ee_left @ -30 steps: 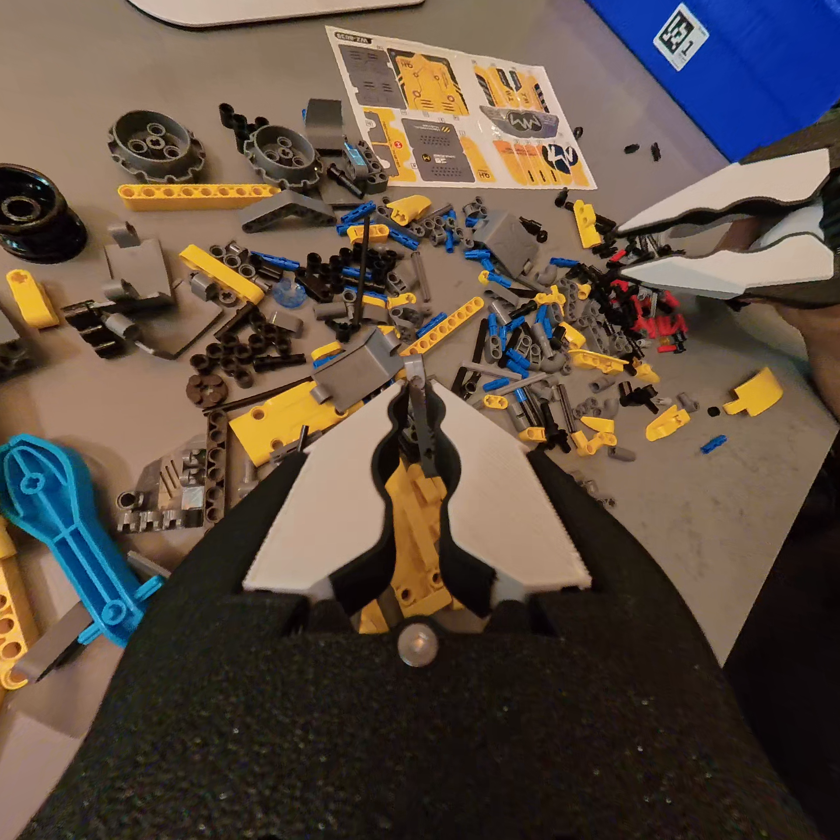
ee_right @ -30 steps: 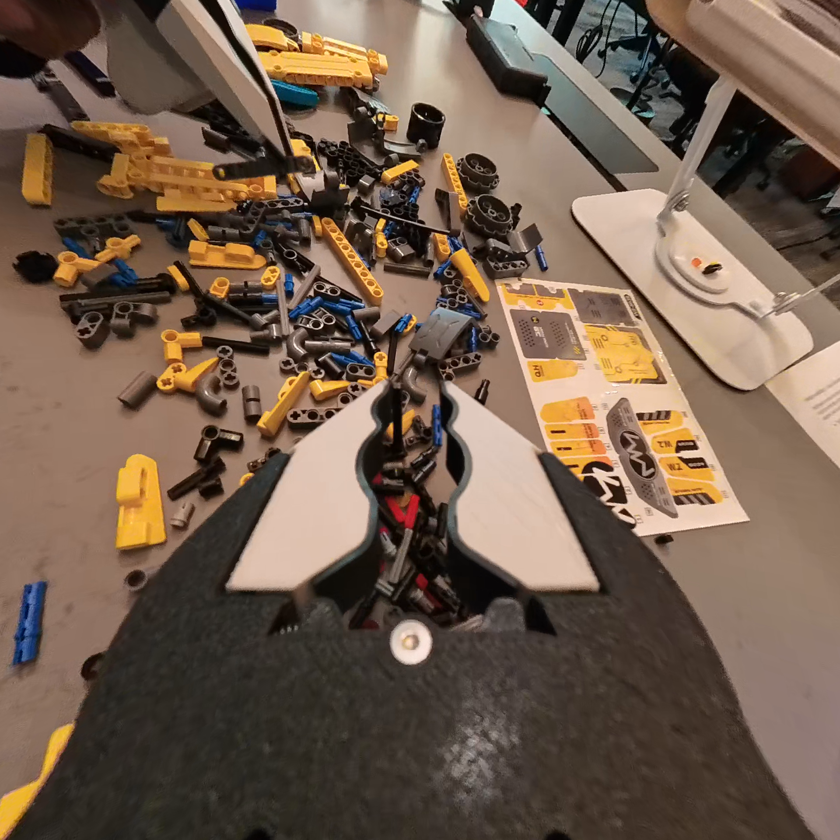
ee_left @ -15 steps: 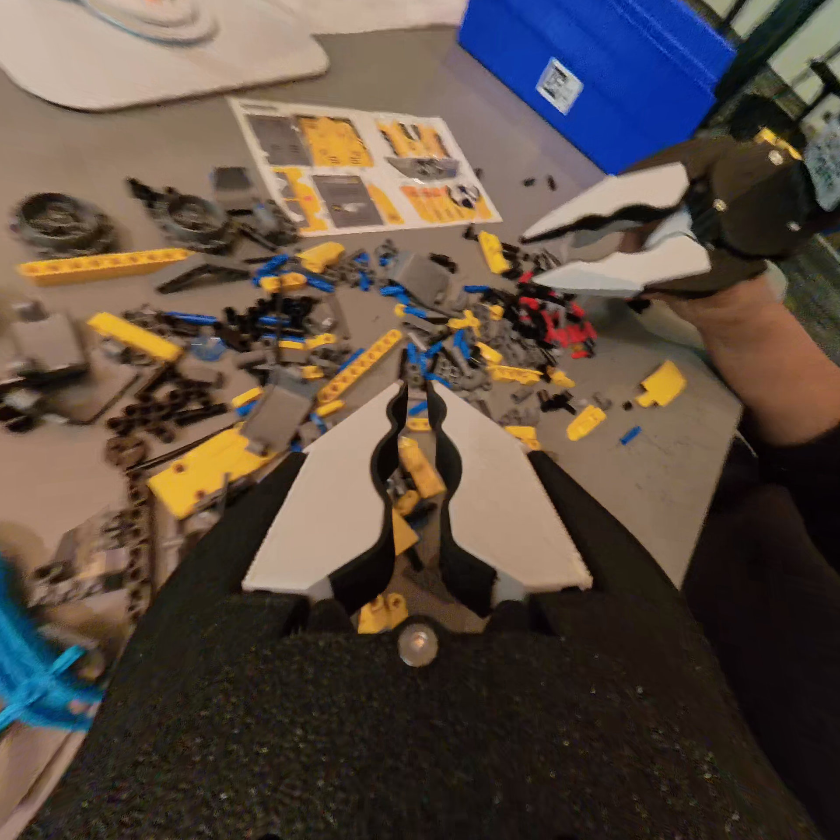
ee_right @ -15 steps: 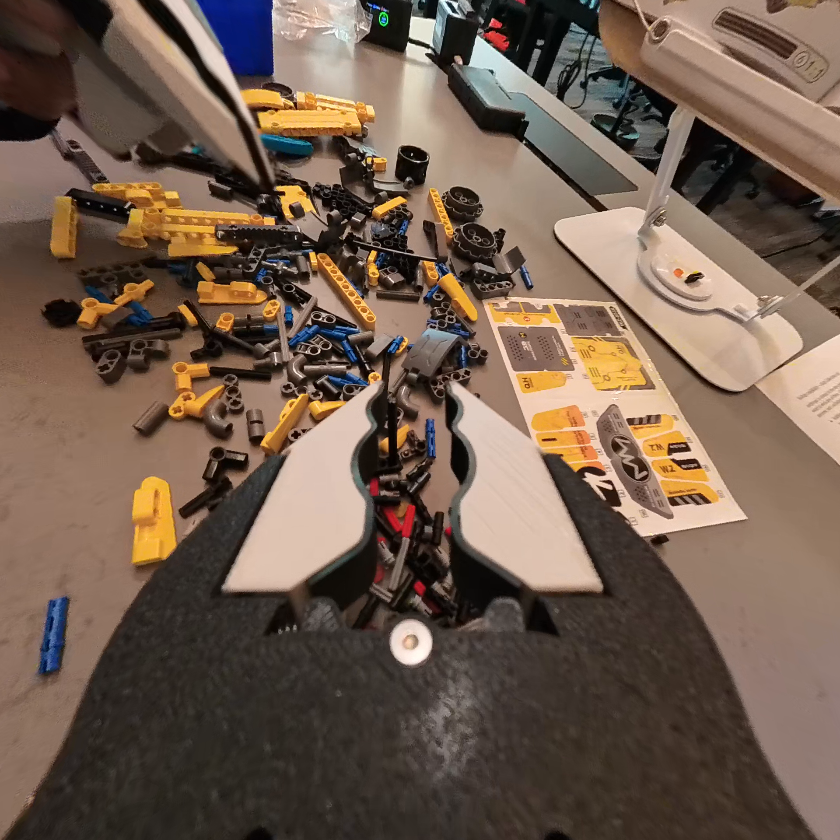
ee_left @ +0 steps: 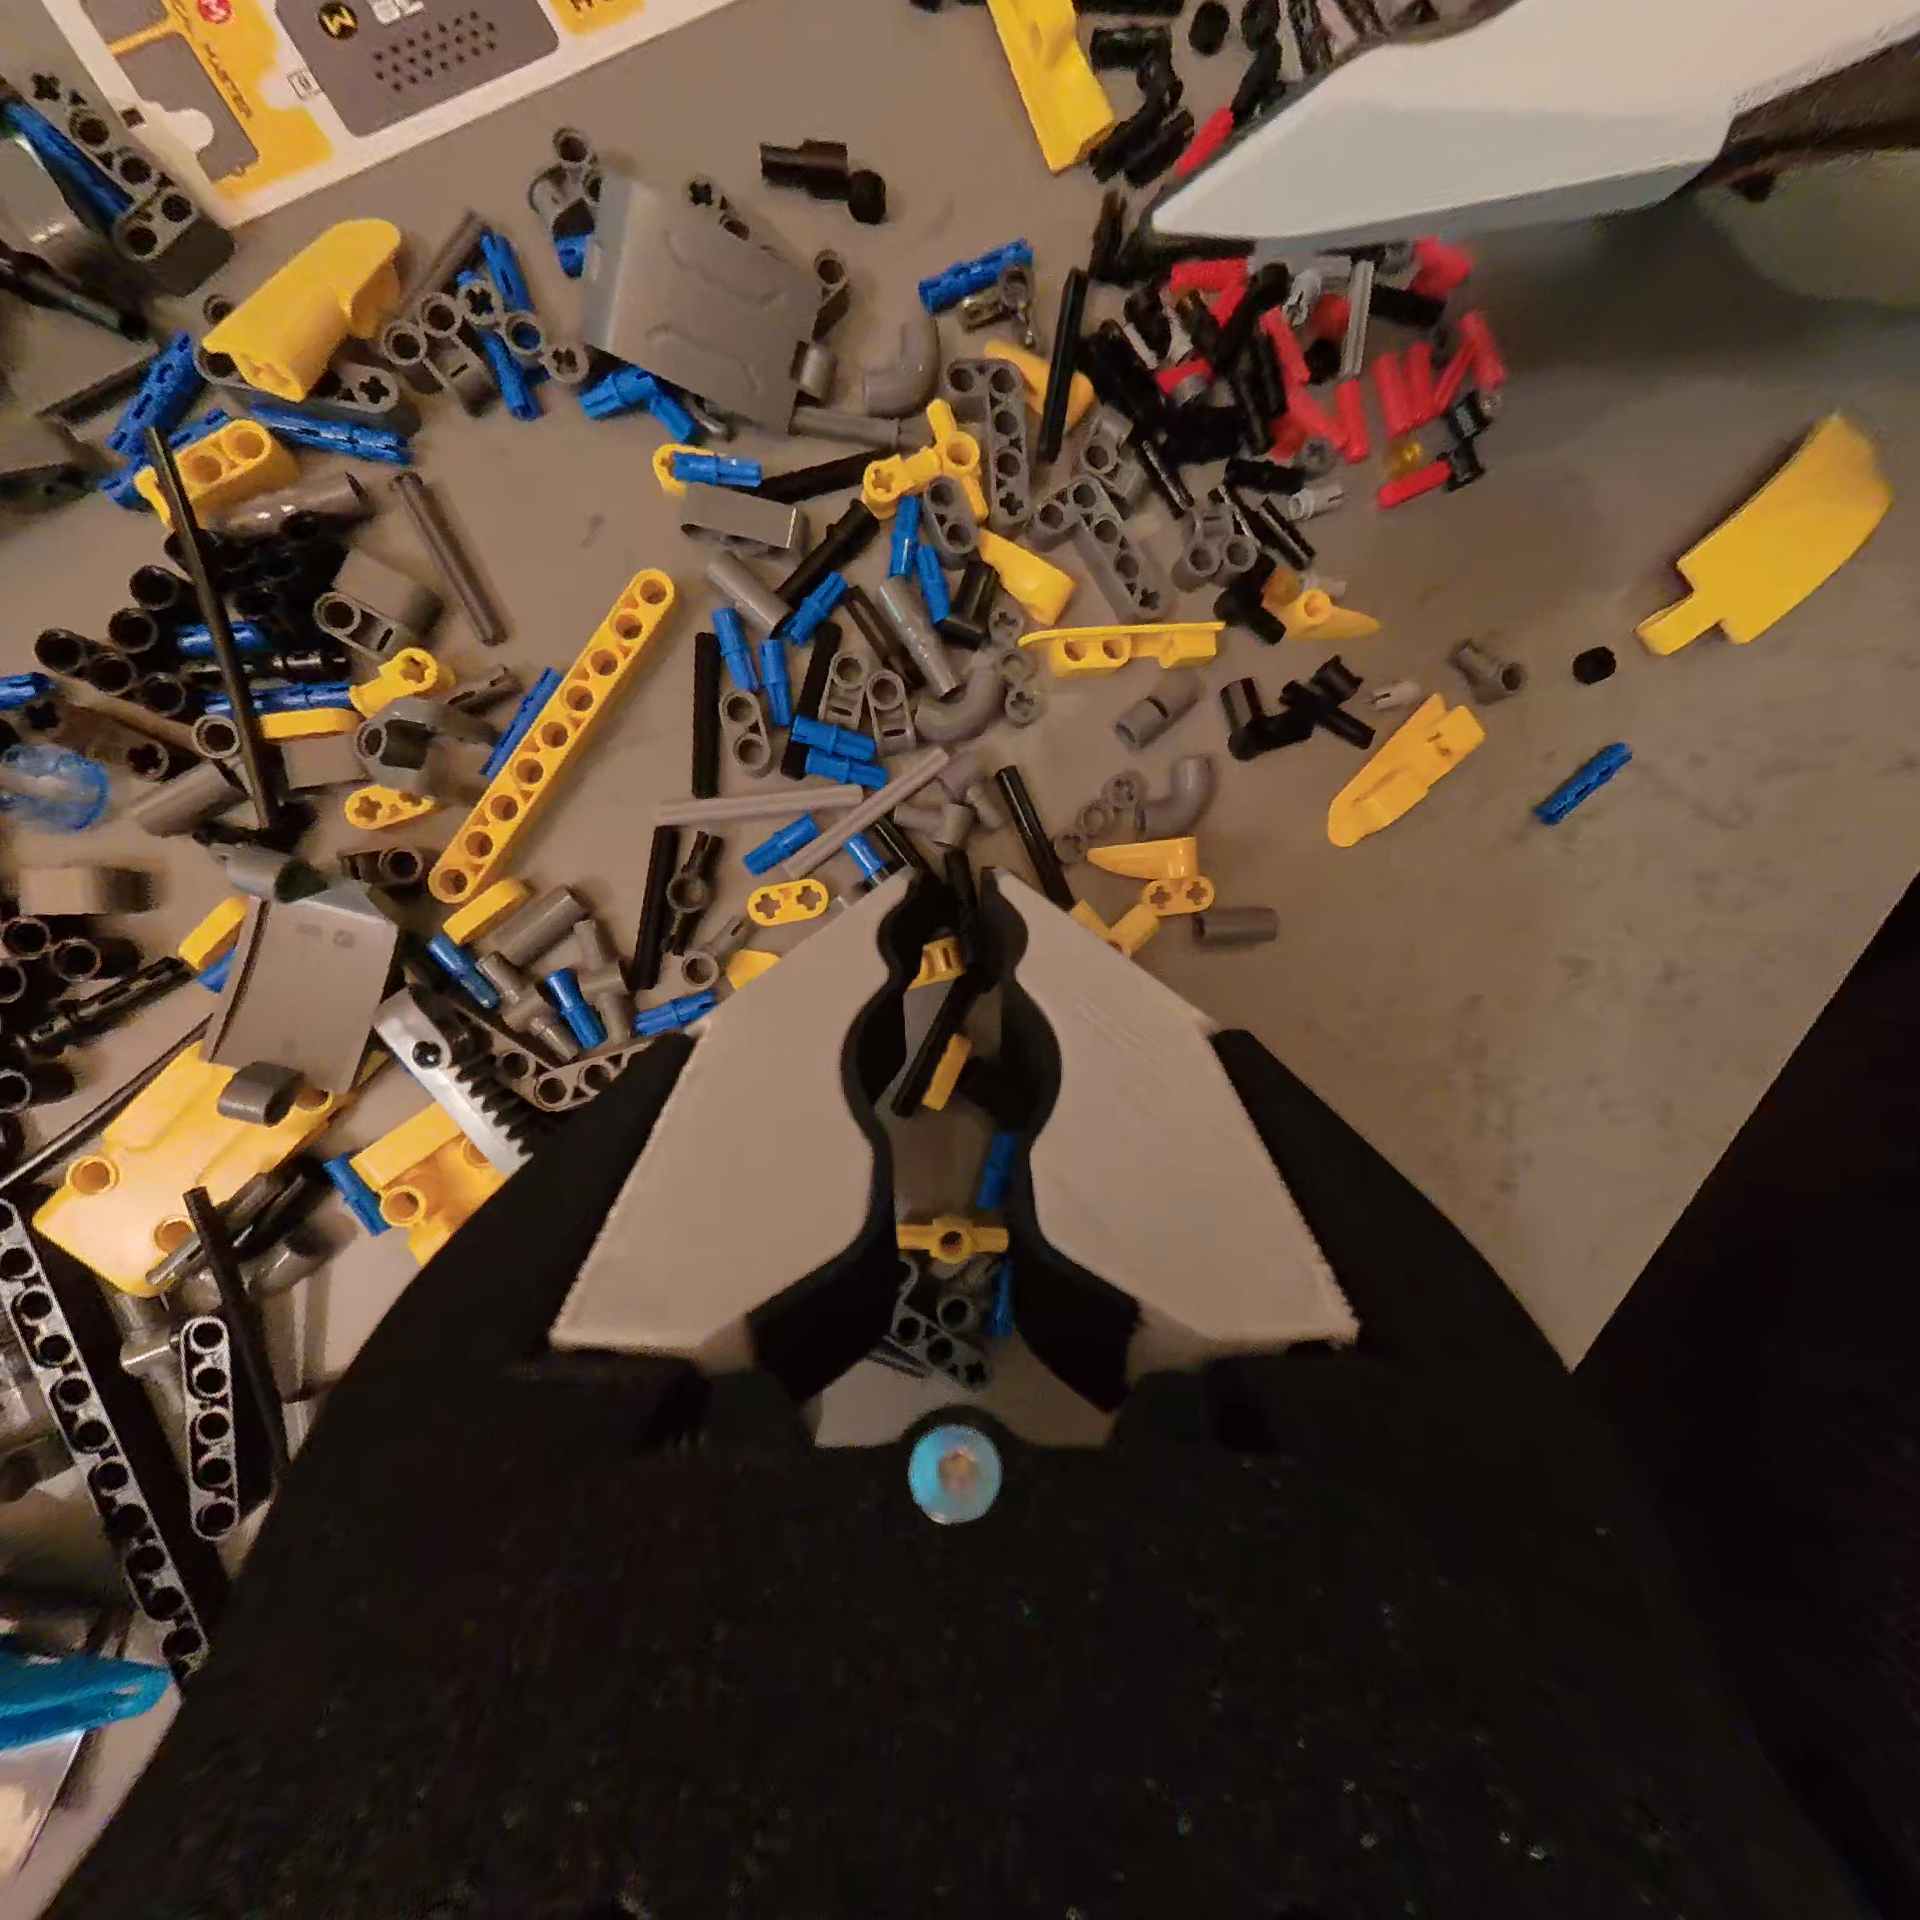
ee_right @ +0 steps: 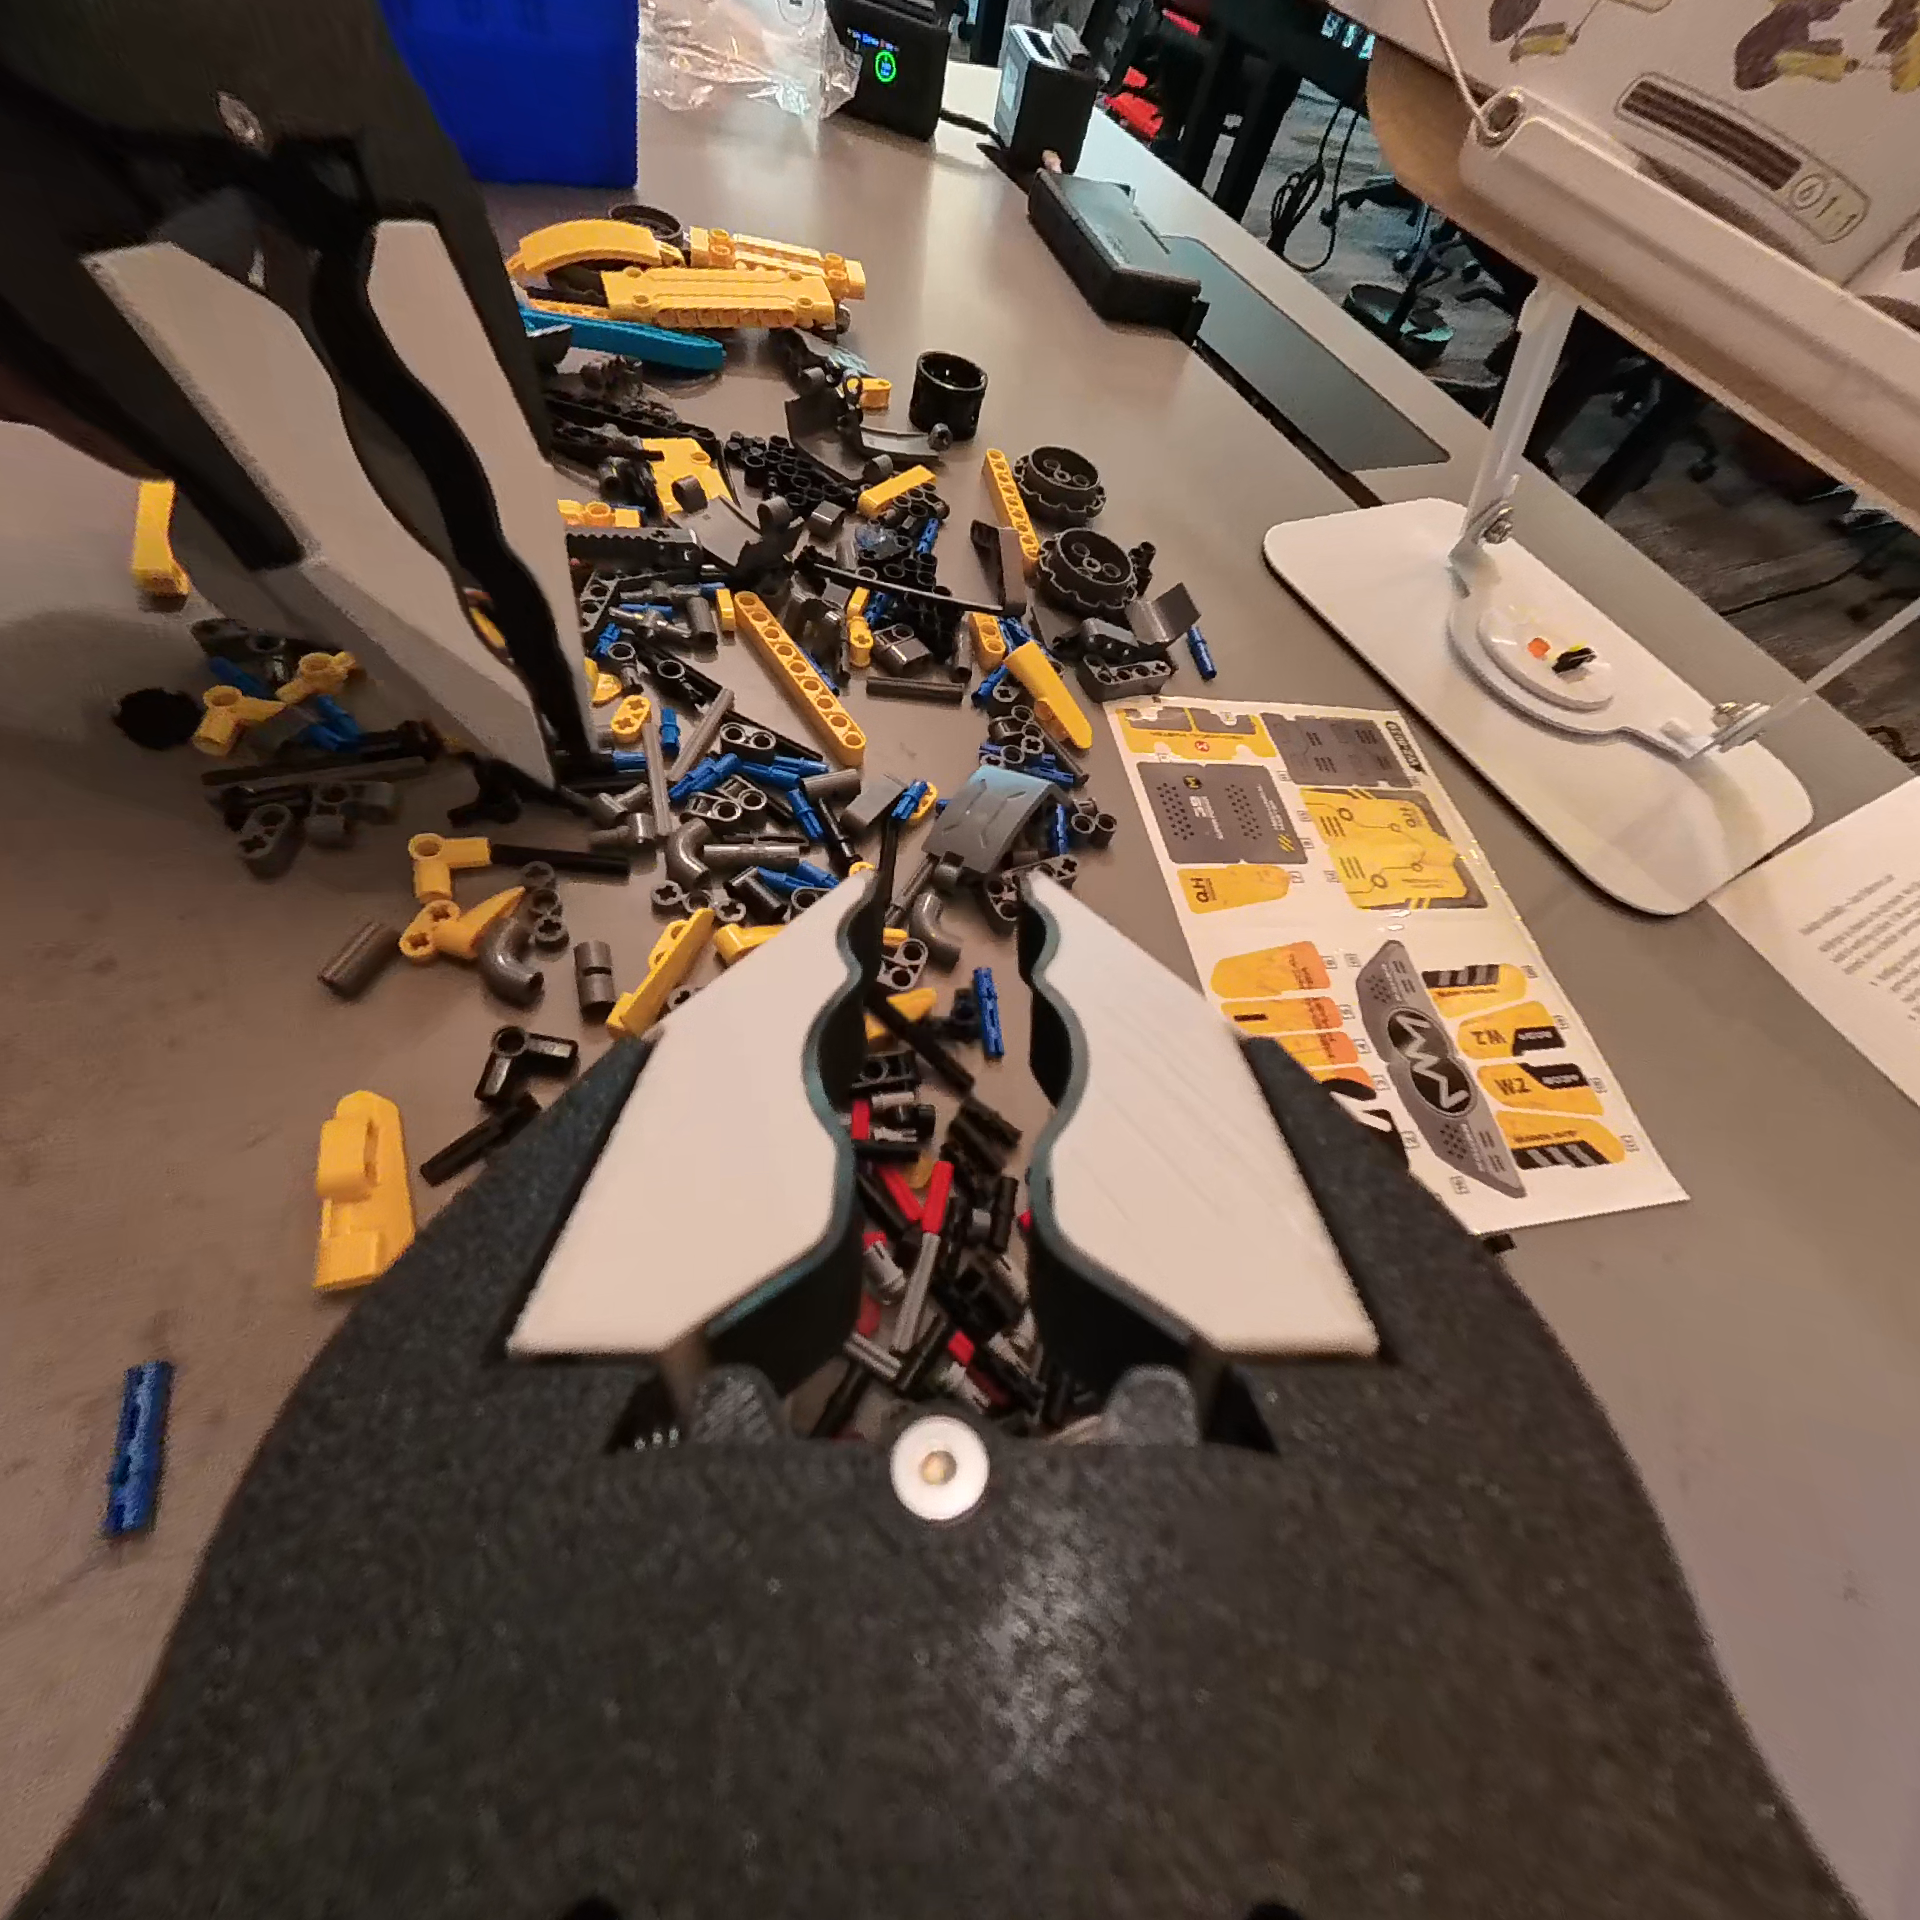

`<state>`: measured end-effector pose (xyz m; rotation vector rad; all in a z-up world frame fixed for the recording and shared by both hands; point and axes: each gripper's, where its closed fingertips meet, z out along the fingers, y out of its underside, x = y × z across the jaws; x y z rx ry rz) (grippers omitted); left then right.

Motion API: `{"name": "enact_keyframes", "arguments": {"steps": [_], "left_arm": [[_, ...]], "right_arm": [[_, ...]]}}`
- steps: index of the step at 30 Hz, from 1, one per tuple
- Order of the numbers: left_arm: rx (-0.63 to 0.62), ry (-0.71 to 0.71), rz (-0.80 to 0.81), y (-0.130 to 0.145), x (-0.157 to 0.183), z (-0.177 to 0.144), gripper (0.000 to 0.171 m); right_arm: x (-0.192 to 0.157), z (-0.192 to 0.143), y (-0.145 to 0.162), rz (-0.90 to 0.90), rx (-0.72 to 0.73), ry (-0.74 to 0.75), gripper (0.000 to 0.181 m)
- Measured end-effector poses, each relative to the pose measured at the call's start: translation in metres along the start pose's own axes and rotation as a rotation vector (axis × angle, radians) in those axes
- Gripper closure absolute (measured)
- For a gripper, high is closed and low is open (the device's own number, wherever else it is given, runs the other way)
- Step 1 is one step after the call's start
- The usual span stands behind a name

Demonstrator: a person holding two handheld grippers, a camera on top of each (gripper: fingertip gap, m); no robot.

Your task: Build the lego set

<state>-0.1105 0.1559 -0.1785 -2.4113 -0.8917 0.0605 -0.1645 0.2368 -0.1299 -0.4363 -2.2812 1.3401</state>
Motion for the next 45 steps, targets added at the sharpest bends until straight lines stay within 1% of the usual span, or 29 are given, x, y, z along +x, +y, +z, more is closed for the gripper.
{"name": "enact_keyframes", "arguments": {"steps": [3, 5, 8, 10, 12, 15, 18, 20, 22, 24, 27, 30, 33, 36, 41, 45], "left_arm": [[-0.019, 0.003, 0.006, 0.002, 0.002, 0.003, 0.160], [-0.057, -0.032, 0.009, 0.008, -0.002, 0.005, 0.159], [-0.068, -0.039, 0.022, 0.009, 0.000, 0.005, 0.159], [-0.059, -0.045, 0.028, 0.007, -0.002, 0.004, 0.164], [-0.013, -0.024, 0.018, 0.000, -0.001, 0.001, 0.165], [0.130, 0.018, -0.007, -0.022, 0.000, -0.011, 0.165], [0.380, 0.113, -0.094, -0.058, -0.001, -0.033, 0.165], [0.593, 0.248, -0.197, -0.086, 0.002, -0.055, 0.165], [0.775, 0.440, -0.305, -0.107, 0.010, -0.077, 0.165], [0.855, 0.574, -0.370, -0.118, 0.017, -0.085, 0.165], [0.893, 0.710, -0.419, -0.129, 0.032, -0.085, 0.165], [0.915, 0.814, -0.460, -0.139, 0.046, -0.083, 0.165], [0.919, 0.838, -0.478, -0.143, 0.053, -0.076, 0.165], [0.926, 0.868, -0.497, -0.146, 0.058, -0.075, 0.165], [0.934, 0.899, -0.509, -0.149, 0.064, -0.074, 0.165], [0.907, 0.921, -0.495, -0.149, 0.070, -0.071, 0.165]], "right_arm": [[0.001, -0.001, -0.001, 0.001, 0.003, 0.002, 0.159], [0.001, -0.001, -0.001, 0.000, 0.002, 0.003, 0.159], [0.001, 0.000, 0.000, -0.001, 0.001, 0.003, 0.158], [0.000, 0.000, 0.000, -0.003, 0.000, 0.003, 0.158], [0.000, 0.000, 0.000, -0.005, 0.000, 0.004, 0.159], [0.001, -0.001, -0.002, -0.009, 0.006, 0.007, 0.159], [0.000, -0.003, -0.008, -0.025, 0.033, 0.016, 0.159], [-0.001, -0.007, -0.018, -0.051, 0.082, 0.032, 0.157], [-0.002, -0.014, -0.033, -0.087, 0.166, 0.058, 0.147], [-0.006, -0.022, -0.048, -0.133, 0.255, 0.073, 0.146], [-0.011, -0.034, -0.066, -0.191, 0.359, 0.101, 0.145], [-0.012, -0.041, -0.074, -0.208, 0.411, 0.135, 0.145], [-0.006, -0.045, -0.075, -0.179, 0.418, 0.165, 0.145], [-0.002, -0.053, -0.081, -0.167, 0.458, 0.185, 0.145], [-0.004, -0.057, -0.083, -0.224, 0.460, 0.208, 0.155], [-0.006, -0.057, -0.084, -0.265, 0.458, 0.227, 0.165]]}}
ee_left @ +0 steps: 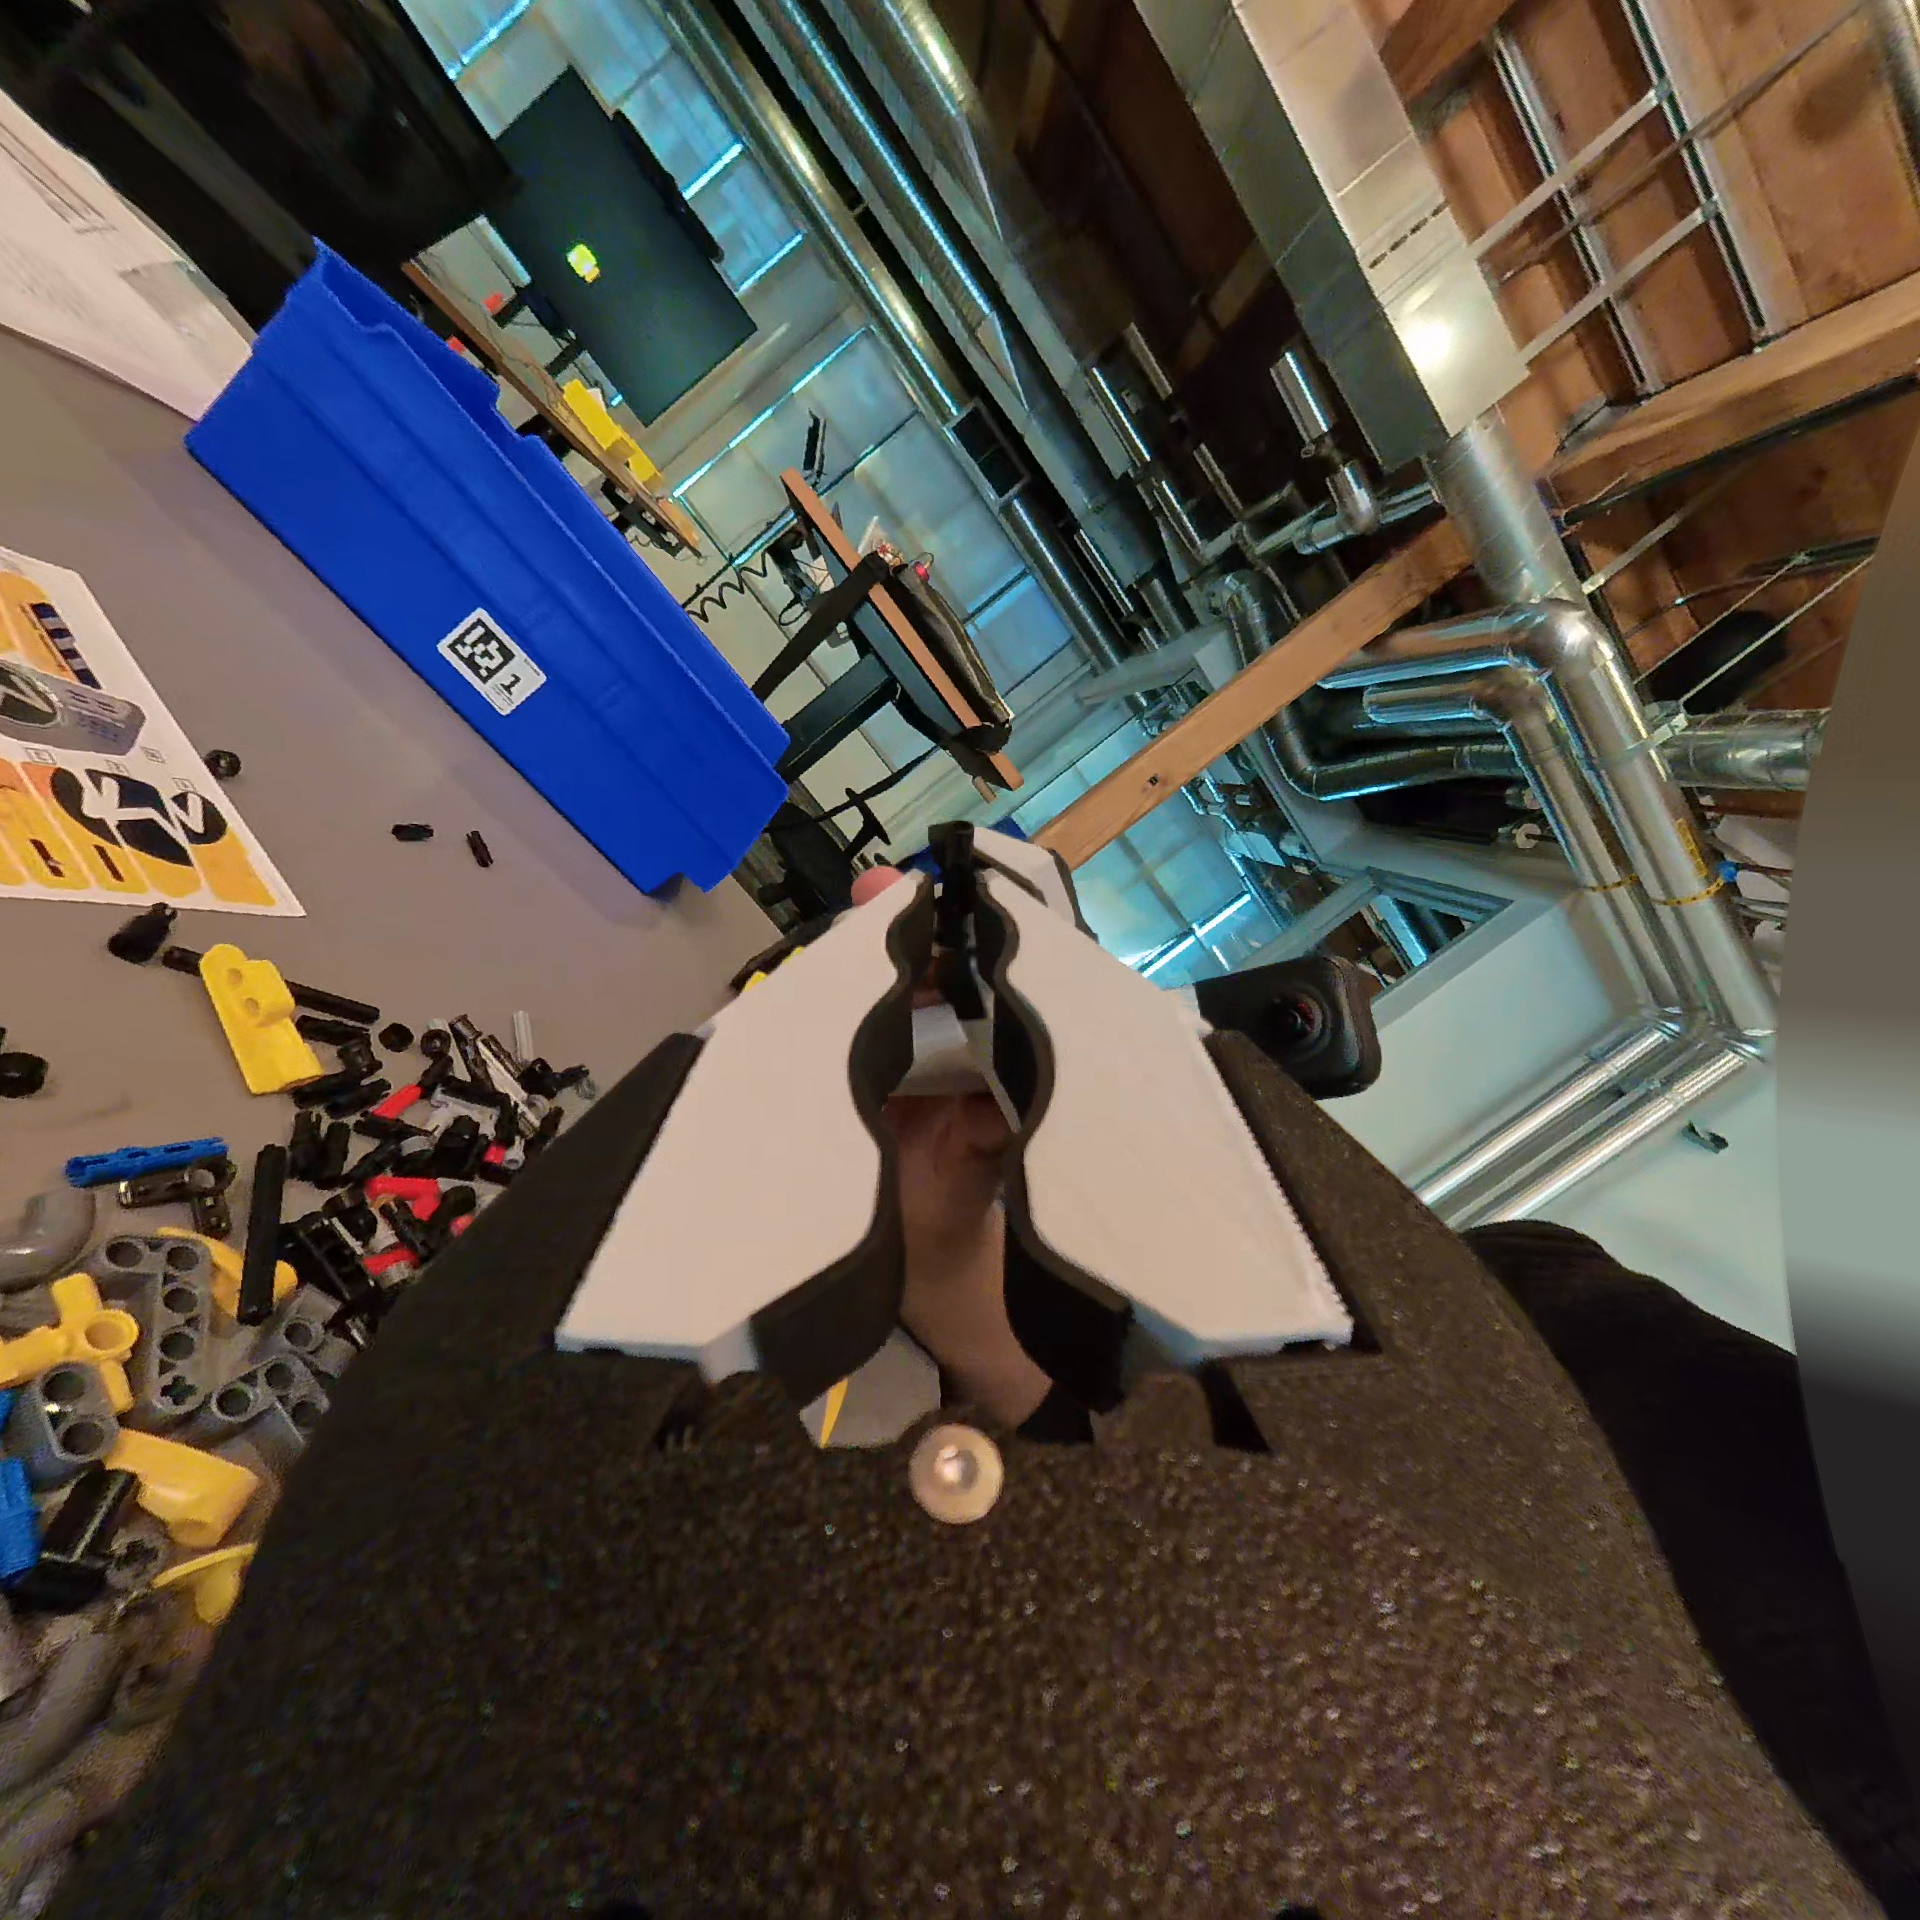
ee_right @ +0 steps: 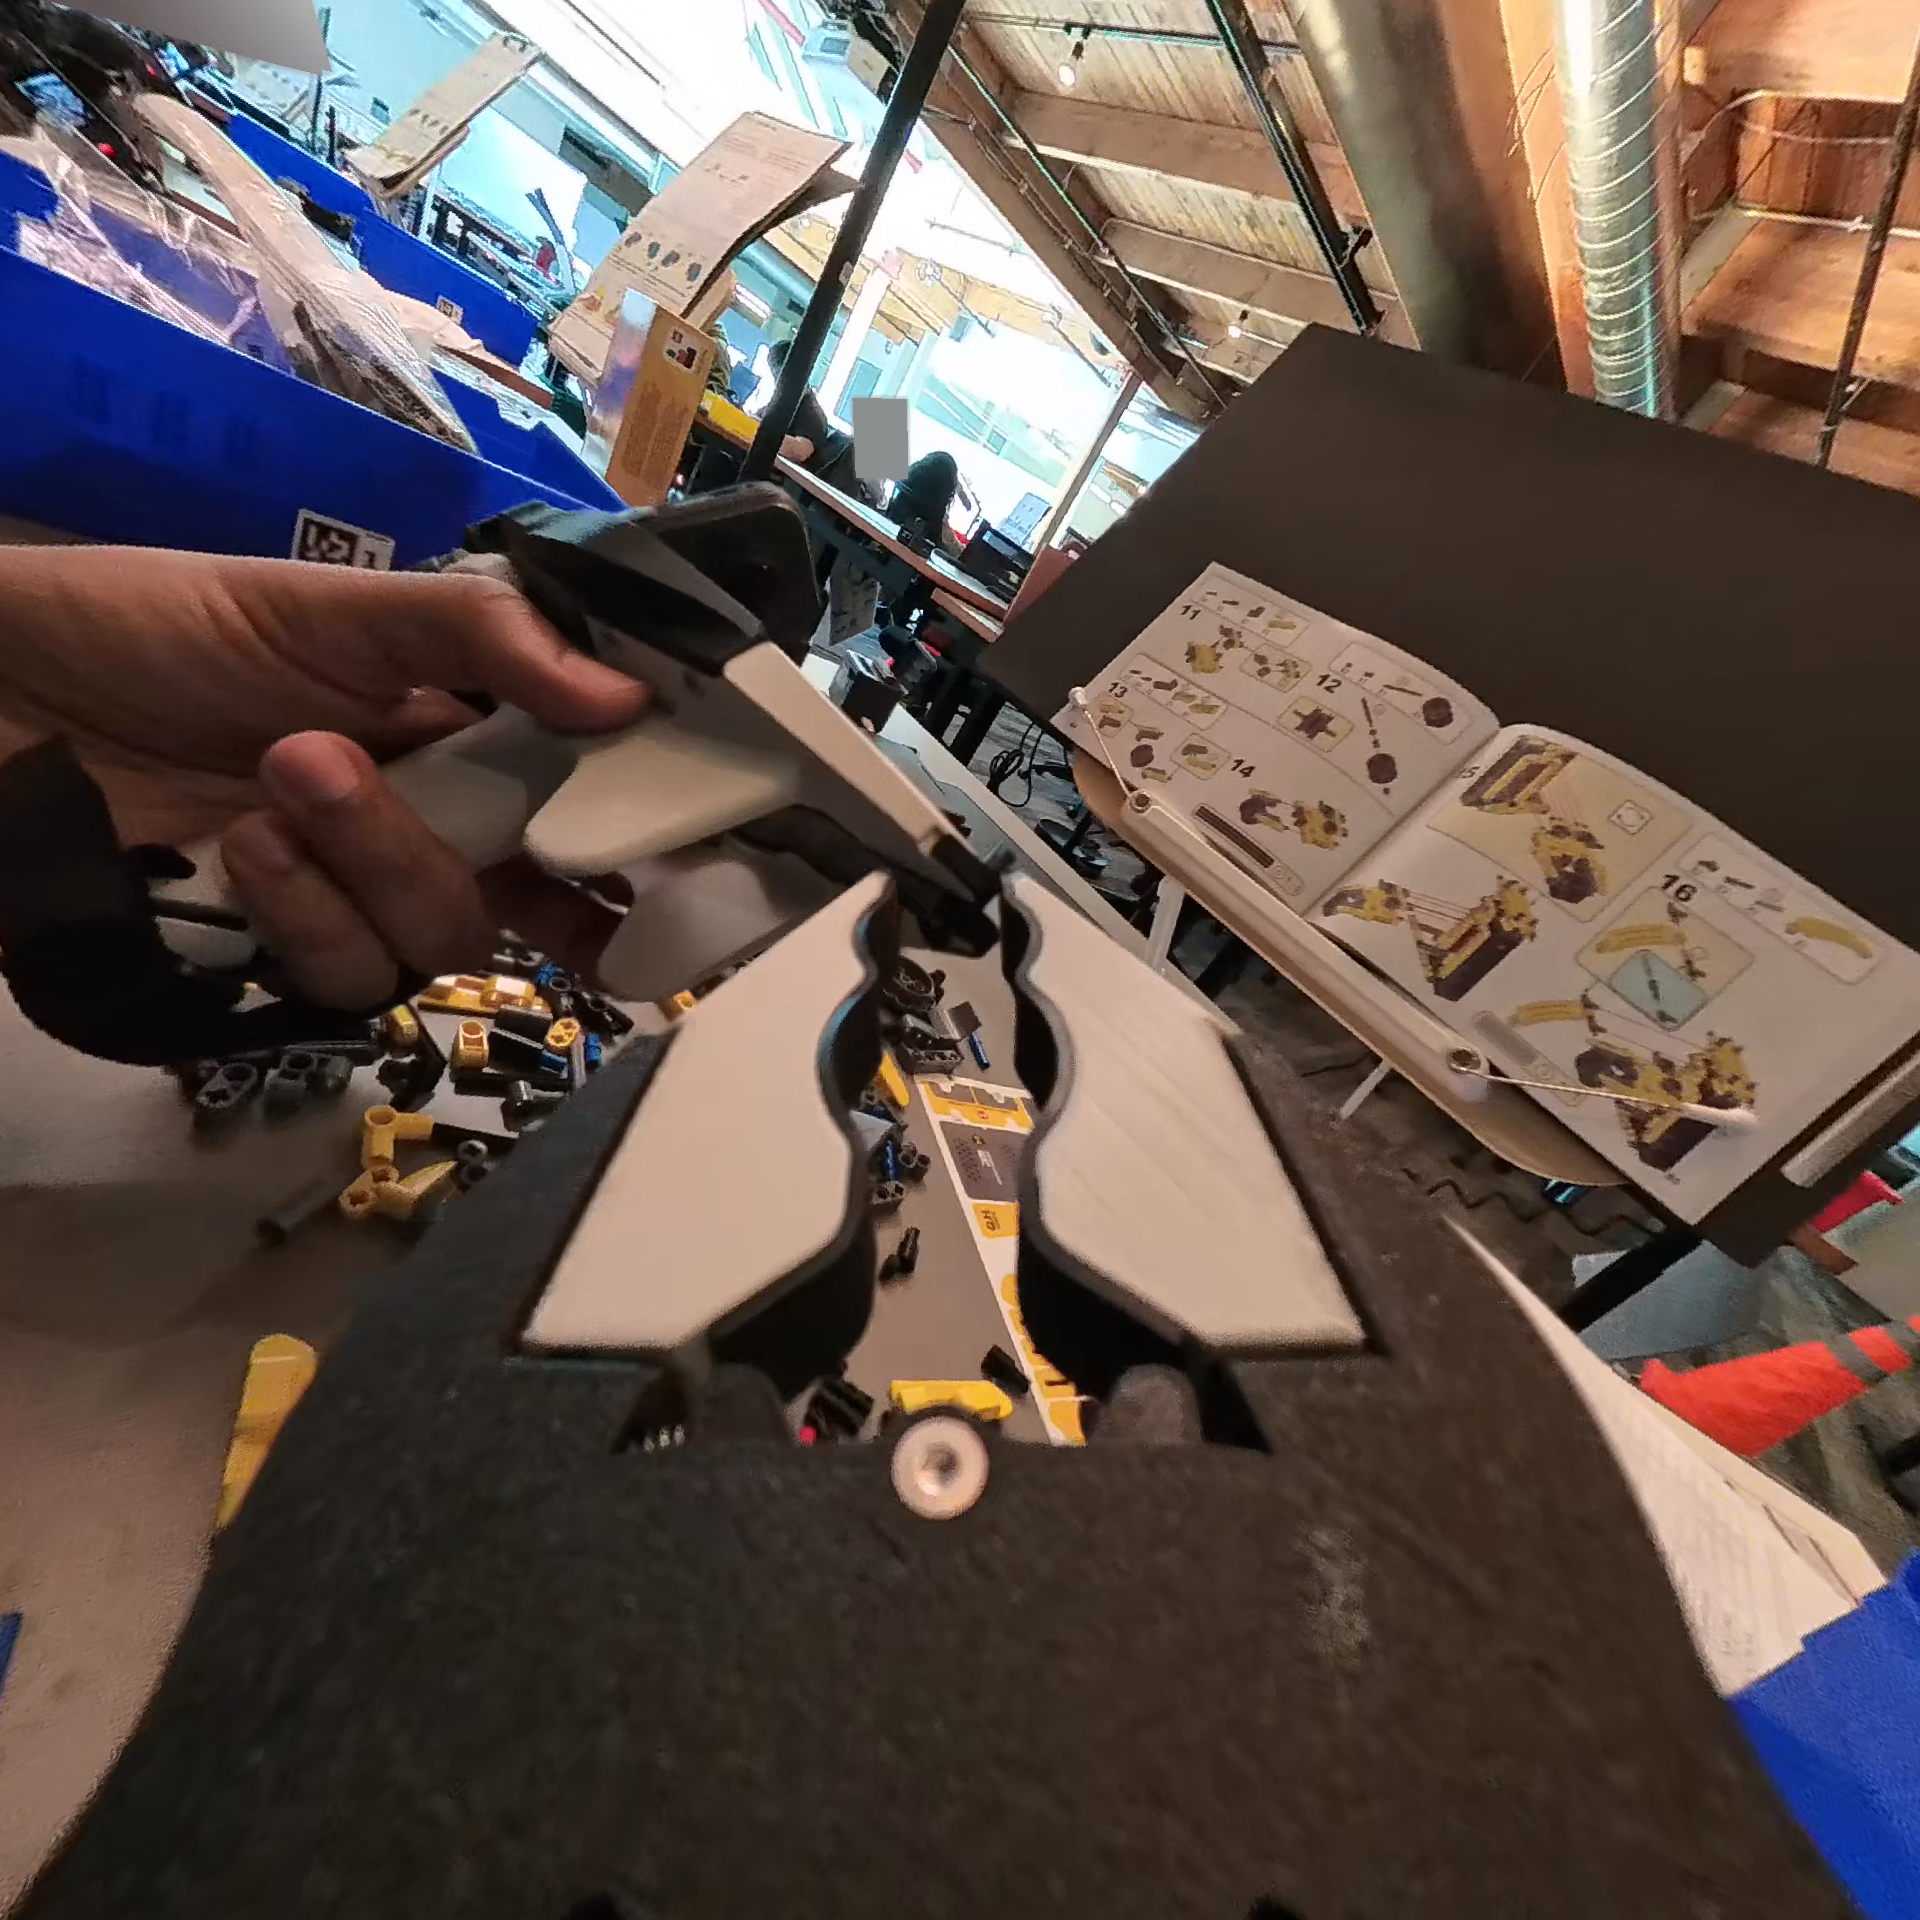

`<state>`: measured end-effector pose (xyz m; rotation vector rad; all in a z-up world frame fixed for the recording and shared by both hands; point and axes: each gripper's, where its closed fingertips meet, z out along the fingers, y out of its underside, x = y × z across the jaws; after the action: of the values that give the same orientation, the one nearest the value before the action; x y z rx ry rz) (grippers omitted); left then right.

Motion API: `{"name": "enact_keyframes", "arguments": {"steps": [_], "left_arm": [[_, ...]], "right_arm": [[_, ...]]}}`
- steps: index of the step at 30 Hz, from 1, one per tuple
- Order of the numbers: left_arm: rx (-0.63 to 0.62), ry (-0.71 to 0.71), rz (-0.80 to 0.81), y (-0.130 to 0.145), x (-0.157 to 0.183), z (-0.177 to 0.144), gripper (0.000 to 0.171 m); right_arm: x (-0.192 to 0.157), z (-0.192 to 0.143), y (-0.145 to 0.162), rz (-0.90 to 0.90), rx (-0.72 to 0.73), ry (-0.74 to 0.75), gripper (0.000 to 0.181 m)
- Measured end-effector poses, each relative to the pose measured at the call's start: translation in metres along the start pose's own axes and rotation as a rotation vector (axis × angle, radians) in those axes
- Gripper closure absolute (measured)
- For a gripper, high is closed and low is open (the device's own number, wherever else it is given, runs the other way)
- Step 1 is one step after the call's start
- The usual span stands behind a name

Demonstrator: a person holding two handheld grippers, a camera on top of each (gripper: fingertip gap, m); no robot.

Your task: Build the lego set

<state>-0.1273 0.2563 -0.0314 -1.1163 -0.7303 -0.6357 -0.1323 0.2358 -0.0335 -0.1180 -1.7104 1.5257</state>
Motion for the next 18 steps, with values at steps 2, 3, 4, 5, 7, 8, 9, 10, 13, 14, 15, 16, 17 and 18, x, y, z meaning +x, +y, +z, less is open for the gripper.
{"name": "enact_keyframes", "arguments": {"steps": [2, 3, 4, 5, 7, 8, 9, 10, 13, 14, 15, 16, 17, 18], "left_arm": [[-0.011, 0.004, 0.008, 0.001, 0.001, 0.001, 0.165], [-0.014, 0.005, 0.013, 0.002, 0.001, 0.000, 0.165], [-0.016, 0.004, 0.017, 0.002, 0.001, 0.000, 0.165], [-0.018, 0.007, 0.019, 0.002, 0.001, -0.001, 0.165], [-0.026, 0.025, 0.014, 0.002, 0.002, -0.002, 0.165], [-0.029, 0.038, 0.011, 0.002, 0.003, -0.002, 0.165], [-0.032, 0.051, 0.010, 0.003, 0.004, -0.003, 0.165], [-0.034, 0.062, 0.008, 0.003, 0.006, -0.003, 0.165], [-0.047, 0.076, 0.033, 0.004, 0.009, -0.003, 0.165], [-0.053, 0.076, 0.046, 0.004, 0.010, -0.004, 0.165], [-0.058, 0.075, 0.059, 0.005, 0.011, -0.004, 0.165], [-0.063, 0.072, 0.069, 0.005, 0.011, -0.005, 0.165], [-0.069, 0.069, 0.075, 0.005, 0.011, -0.005, 0.165], [-0.072, 0.068, 0.077, 0.005, 0.011, -0.006, 0.165]], "right_arm": [[0.000, -0.001, -0.001, -0.013, 0.004, 0.004, 0.166], [0.000, -0.001, -0.002, -0.014, 0.005, 0.001, 0.166], [0.000, -0.001, -0.001, -0.013, 0.003, -0.003, 0.166], [-0.001, -0.001, -0.001, -0.012, 0.001, -0.005, 0.166], [-0.002, 0.000, -0.002, -0.015, 0.005, -0.010, 0.167], [-0.003, 0.000, -0.003, -0.016, 0.008, -0.014, 0.167], [-0.003, -0.001, -0.004, -0.015, 0.013, -0.018, 0.167], [-0.004, -0.001, -0.005, -0.014, 0.017, -0.022, 0.167], [-0.005, -0.002, -0.008, -0.002, 0.035, -0.040, 0.168], [-0.006, -0.003, -0.009, 0.011, 0.041, -0.049, 0.169], [-0.006, -0.003, -0.010, 0.029, 0.046, -0.060, 0.169], [-0.007, -0.003, -0.010, 0.046, 0.050, -0.071, 0.169], [-0.008, -0.003, -0.010, 0.060, 0.052, -0.080, 0.170], [-0.008, -0.003, -0.010, 0.071, 0.054, -0.088, 0.170]]}}
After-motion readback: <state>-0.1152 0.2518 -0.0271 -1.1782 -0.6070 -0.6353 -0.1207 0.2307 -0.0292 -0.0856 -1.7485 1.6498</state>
